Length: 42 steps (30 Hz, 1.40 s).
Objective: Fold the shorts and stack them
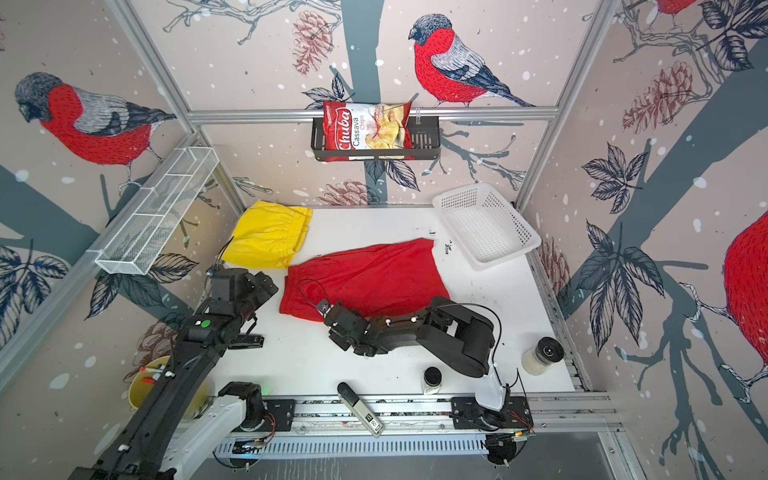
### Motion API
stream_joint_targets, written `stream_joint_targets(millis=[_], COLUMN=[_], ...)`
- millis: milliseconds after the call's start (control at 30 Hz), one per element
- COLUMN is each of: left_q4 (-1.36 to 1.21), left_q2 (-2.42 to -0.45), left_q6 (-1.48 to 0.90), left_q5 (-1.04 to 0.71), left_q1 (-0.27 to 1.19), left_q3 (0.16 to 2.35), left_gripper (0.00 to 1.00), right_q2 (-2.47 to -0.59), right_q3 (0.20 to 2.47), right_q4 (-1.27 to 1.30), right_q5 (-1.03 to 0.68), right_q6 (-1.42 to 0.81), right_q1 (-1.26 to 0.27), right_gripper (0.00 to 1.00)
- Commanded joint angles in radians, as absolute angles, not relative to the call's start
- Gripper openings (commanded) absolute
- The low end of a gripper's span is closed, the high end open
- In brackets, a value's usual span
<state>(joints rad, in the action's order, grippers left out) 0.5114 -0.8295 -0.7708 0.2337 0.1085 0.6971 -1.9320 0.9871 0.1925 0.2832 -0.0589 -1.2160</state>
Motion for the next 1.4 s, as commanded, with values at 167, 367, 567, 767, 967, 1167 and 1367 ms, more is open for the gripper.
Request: stream_joint_targets(millis=[167, 367, 567, 767, 967, 1167, 1367], left_q4=[0.458, 0.469, 0.463, 0.468, 0.468, 0.451, 0.401], left_q2=[-0.891, -0.885, -0.891, -0.891, -0.89, -0.897, -0.93], left_q6=[-0.787, -0.773, -0.769, -0.762, -0.755, -0.758, -0.768], left_q5=[0.153, 0.155, 0.103, 0.08, 0.072, 0.053, 0.011], left_q1=[0.097, 0.072, 0.02, -0.008, -0.026, -0.032, -0.033], left_q3=[0.673, 0.68, 0.685, 0.68, 0.672, 0.654, 0.614], left_gripper=[0.93, 0.94, 0.94, 0.93, 0.93, 0.92, 0.91], right_q2=[-1.849, -1.796, -1.883, -2.051, -2.146, -2.082, -1.936], right_q3=[0.853, 0.88, 1.026, 1.184, 1.258, 1.138, 0.923], right_q4=[0.107, 0.111, 0.199, 0.256, 0.219, 0.212, 0.219], right_q5=[0.429, 0.459, 0.452, 0.4, 0.322, 0.264, 0.292], right_q6=[-0.124, -0.066, 0.056, 0.124, 0.117, 0.021, -0.043], right_q1=[-1.156, -1.169, -1.185, -1.185, -1.173, -1.133, -1.12], right_gripper=[0.02, 0.36, 0.86, 0.94, 0.71, 0.16, 0.2])
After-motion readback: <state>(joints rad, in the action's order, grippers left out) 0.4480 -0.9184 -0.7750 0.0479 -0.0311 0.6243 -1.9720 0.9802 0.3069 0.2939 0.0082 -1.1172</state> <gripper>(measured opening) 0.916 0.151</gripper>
